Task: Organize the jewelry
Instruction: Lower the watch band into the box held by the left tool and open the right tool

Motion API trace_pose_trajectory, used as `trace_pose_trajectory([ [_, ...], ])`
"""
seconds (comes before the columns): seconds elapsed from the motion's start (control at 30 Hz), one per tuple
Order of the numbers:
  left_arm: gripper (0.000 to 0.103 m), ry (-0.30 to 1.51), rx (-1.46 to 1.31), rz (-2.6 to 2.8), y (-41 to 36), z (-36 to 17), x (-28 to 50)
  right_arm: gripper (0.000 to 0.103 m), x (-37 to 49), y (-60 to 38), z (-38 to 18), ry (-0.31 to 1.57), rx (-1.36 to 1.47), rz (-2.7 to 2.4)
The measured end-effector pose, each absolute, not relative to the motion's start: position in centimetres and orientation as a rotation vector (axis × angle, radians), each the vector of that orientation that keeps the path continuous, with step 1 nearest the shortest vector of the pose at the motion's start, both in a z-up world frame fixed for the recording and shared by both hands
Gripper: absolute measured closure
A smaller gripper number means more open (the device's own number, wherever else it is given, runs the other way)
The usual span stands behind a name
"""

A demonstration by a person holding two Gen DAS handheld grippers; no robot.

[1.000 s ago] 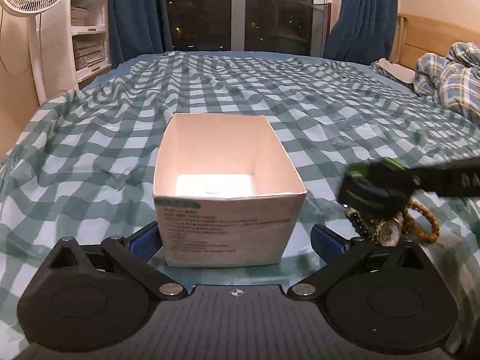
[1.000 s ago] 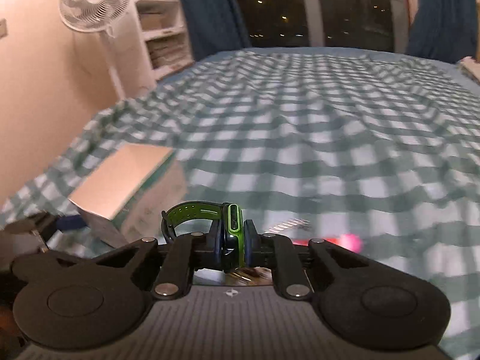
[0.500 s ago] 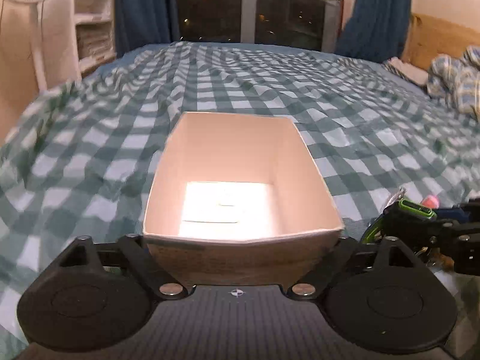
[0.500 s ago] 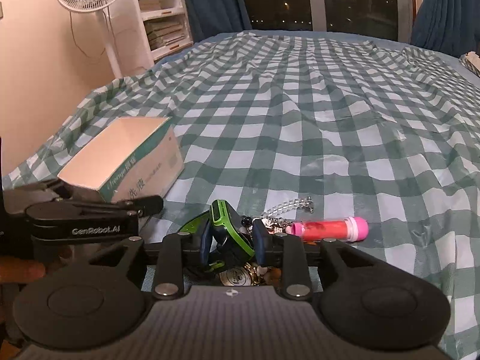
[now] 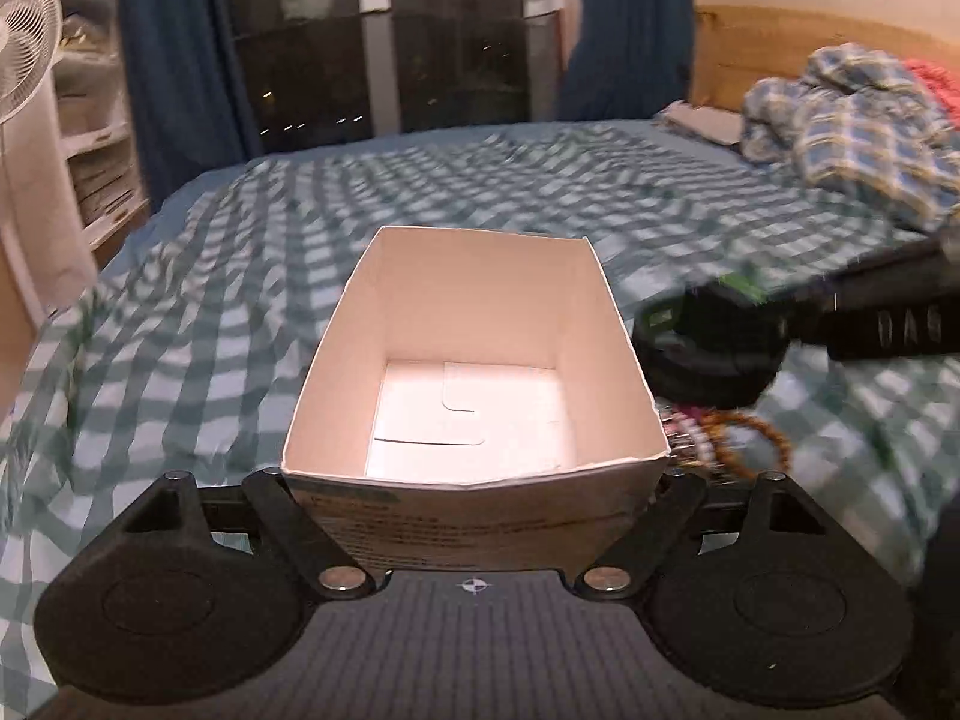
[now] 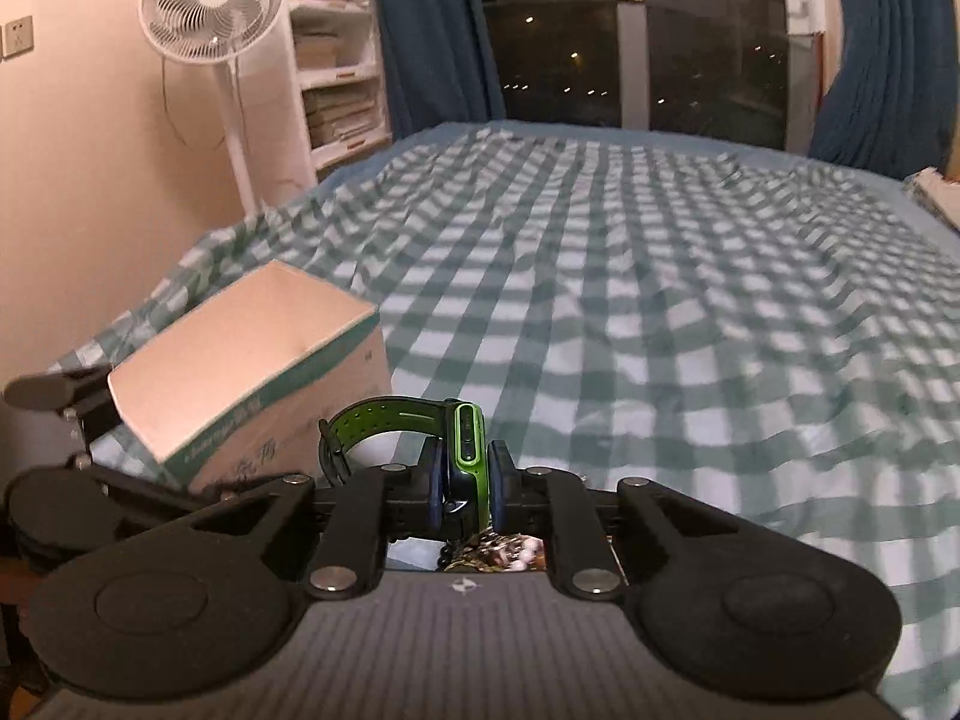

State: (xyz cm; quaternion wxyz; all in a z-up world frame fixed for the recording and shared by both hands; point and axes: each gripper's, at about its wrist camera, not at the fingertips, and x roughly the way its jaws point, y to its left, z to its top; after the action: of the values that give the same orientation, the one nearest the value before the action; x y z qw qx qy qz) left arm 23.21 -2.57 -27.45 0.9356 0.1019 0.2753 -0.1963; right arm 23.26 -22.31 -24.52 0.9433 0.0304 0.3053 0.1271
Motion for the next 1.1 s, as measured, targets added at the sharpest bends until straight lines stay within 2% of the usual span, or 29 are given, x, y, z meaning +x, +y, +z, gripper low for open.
trace_pose_trajectory([
  [0.2, 0.045, 0.57, 0.163, -0.468, -1.5, -26.8, 20.9, 0.0, 20.1, -21.5, -16.2, 0.51, 0.045, 0.251],
  [0.37, 0.045, 0.504, 0.168, -0.48, -0.9, -25.5, 19.1, 0.0, 19.5, -17.2, -12.7, 0.519, -0.019, 0.324],
  [0.8, 0.046, 0.404, 0.182, -0.469, 0.6, -24.7, 17.6, 0.0, 19.6, -9.2, -14.0, 0.655, -0.162, 0.409],
  [1.1, 0.047, 0.506, 0.226, -0.433, 0.0, -28.3, 19.7, 0.0, 18.7, -15.4, -14.3, 0.615, -0.099, 0.281],
])
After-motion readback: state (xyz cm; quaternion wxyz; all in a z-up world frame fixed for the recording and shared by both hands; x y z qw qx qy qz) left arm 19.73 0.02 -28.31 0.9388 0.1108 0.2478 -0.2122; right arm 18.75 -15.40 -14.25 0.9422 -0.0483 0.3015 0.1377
